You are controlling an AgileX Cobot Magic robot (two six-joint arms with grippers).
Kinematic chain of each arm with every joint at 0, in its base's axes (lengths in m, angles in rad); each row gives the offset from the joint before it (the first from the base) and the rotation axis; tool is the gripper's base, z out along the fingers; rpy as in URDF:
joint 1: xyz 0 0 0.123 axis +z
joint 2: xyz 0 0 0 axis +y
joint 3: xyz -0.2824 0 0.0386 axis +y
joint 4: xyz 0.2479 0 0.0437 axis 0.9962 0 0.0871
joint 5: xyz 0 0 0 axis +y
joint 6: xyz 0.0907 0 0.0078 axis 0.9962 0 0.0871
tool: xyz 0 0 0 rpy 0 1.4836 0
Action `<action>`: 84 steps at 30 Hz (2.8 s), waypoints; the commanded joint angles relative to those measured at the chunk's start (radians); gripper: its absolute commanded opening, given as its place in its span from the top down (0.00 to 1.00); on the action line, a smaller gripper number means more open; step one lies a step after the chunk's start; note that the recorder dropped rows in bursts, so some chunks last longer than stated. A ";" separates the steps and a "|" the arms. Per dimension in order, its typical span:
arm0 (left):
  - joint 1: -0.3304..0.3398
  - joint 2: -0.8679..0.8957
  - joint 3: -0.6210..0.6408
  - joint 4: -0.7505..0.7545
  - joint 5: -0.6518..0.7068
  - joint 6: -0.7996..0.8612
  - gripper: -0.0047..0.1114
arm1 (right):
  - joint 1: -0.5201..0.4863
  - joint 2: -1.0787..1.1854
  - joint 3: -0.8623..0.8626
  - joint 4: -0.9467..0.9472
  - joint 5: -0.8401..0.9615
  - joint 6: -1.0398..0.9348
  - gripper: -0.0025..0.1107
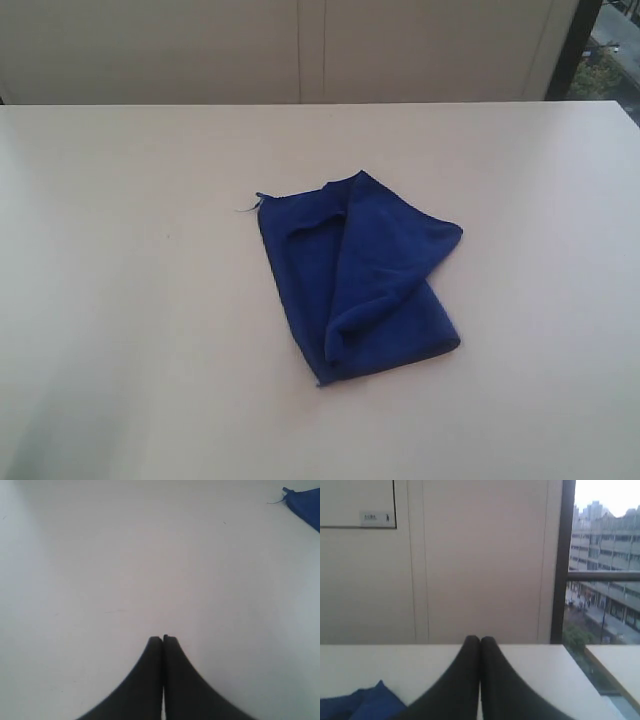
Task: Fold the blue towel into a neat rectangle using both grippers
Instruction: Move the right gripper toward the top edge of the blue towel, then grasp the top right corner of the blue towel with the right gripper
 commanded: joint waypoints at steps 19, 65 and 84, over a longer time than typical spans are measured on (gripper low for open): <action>0.003 -0.004 0.006 -0.003 -0.001 0.000 0.96 | -0.008 0.918 -0.483 0.169 0.353 -0.013 0.98; 0.003 -0.004 0.006 -0.003 -0.001 0.000 0.96 | 0.355 2.089 -1.086 1.316 0.194 -0.117 0.66; 0.003 -0.004 0.006 -0.003 -0.001 0.000 0.96 | 0.362 2.117 -1.132 1.317 0.168 -0.117 0.97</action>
